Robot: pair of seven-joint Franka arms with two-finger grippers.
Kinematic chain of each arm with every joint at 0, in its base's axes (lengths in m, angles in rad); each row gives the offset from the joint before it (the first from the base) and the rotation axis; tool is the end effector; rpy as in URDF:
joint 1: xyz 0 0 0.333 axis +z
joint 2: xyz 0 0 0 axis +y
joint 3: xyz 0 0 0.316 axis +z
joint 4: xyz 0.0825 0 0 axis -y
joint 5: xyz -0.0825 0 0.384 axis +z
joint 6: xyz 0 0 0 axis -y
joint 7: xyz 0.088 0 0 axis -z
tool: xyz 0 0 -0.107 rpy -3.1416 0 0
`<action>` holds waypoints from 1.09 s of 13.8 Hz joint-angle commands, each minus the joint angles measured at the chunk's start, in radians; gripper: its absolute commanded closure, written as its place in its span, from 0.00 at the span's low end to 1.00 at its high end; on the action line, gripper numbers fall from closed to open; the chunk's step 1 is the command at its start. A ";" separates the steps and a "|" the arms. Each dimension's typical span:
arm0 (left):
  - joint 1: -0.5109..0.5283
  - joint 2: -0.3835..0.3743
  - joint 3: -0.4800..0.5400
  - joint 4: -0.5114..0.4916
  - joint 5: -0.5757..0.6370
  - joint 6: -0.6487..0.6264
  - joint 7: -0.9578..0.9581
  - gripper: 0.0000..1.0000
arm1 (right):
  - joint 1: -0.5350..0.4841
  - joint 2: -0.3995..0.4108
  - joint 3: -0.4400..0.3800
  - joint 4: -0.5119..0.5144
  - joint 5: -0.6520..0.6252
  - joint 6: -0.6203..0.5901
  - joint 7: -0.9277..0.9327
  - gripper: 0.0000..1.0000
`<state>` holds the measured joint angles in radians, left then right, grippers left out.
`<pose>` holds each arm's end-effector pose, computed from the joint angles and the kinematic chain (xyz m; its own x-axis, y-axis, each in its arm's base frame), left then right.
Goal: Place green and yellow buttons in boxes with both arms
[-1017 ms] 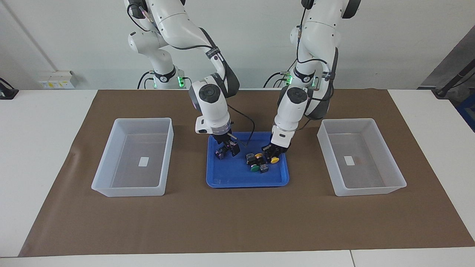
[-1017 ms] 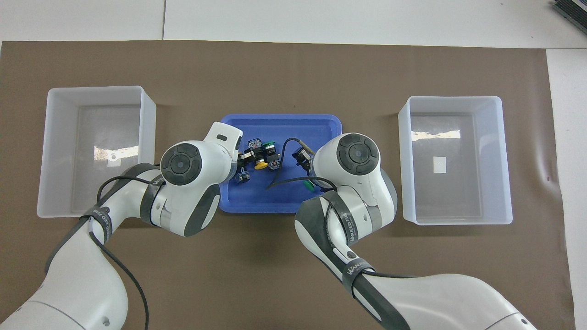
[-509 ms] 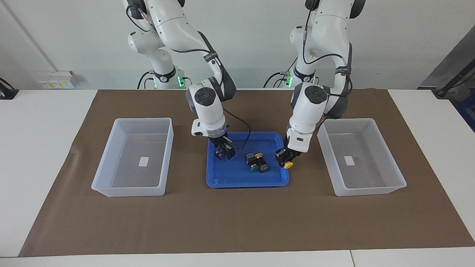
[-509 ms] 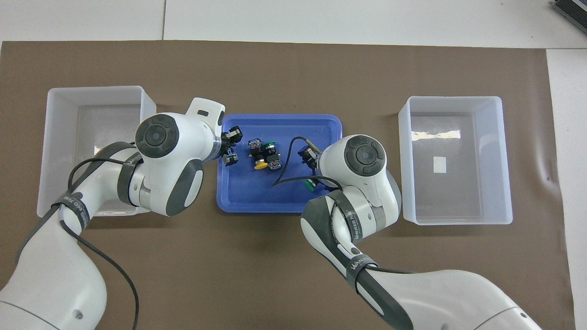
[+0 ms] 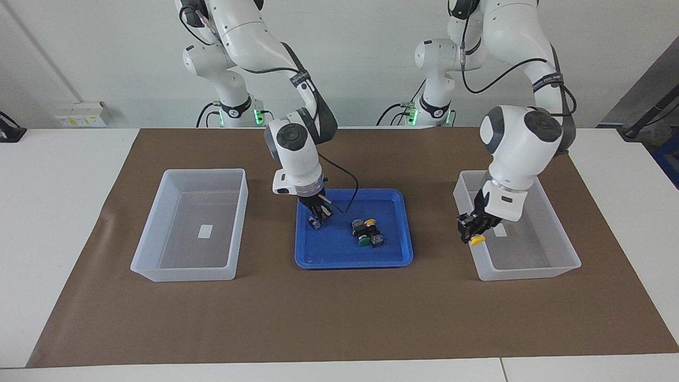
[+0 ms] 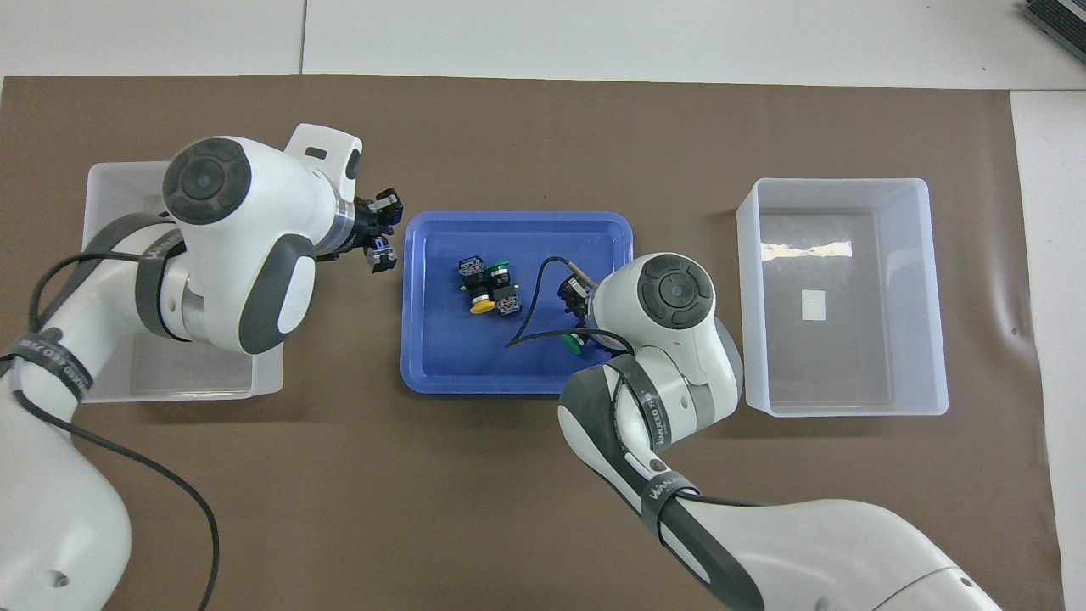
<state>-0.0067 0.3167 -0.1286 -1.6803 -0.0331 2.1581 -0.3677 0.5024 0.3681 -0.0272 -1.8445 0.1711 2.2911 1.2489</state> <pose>0.6592 -0.0828 0.4341 0.9572 0.2608 0.1257 0.2457 -0.9614 0.1235 0.5703 0.2991 0.3349 0.6386 -0.7633 -0.0975 -0.7692 -0.6297 -0.1083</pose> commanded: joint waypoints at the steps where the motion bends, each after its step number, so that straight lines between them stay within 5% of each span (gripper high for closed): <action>1: 0.091 0.001 -0.011 -0.001 -0.021 -0.023 0.178 1.00 | -0.039 -0.056 0.006 0.089 0.001 -0.143 -0.031 1.00; 4: 0.145 -0.019 -0.005 -0.061 -0.021 -0.006 0.327 1.00 | -0.096 -0.152 -0.002 0.096 -0.012 -0.247 -0.194 1.00; 9: 0.178 -0.042 -0.003 -0.235 -0.019 0.157 0.418 1.00 | -0.367 -0.242 -0.002 0.073 -0.081 -0.384 -0.870 1.00; 14: 0.178 -0.011 -0.003 -0.283 -0.019 0.266 0.417 1.00 | -0.530 -0.183 0.000 -0.054 -0.084 -0.126 -1.288 1.00; 15: 0.177 -0.010 -0.003 -0.282 -0.019 0.266 0.415 0.88 | -0.530 -0.164 -0.002 -0.073 -0.088 -0.093 -1.305 1.00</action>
<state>0.1638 0.3194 -0.1293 -1.9483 -0.0368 2.4024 0.0263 -0.0297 0.1786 -0.0443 -1.8687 0.0956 2.1180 -0.0134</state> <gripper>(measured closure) 0.683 0.674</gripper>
